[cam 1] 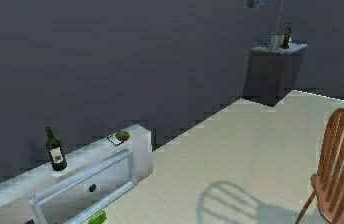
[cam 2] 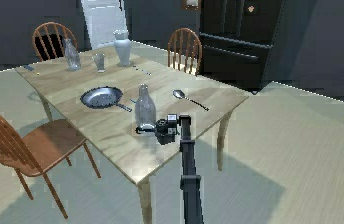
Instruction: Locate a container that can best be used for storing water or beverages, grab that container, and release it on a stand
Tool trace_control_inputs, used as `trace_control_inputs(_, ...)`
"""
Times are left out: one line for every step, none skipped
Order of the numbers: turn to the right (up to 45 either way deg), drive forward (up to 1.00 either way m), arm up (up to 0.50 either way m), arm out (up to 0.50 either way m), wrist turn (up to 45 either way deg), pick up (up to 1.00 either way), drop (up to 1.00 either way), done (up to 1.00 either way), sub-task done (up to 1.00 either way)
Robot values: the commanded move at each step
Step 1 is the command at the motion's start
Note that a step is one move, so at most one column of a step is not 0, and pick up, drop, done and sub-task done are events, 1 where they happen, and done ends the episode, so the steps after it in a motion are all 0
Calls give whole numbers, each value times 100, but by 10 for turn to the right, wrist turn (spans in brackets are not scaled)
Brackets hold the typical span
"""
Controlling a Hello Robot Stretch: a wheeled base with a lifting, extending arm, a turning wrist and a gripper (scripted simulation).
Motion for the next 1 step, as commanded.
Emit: trace_control_inputs(0, 0, 0, 0, 0, 100, 0, 0, 0)
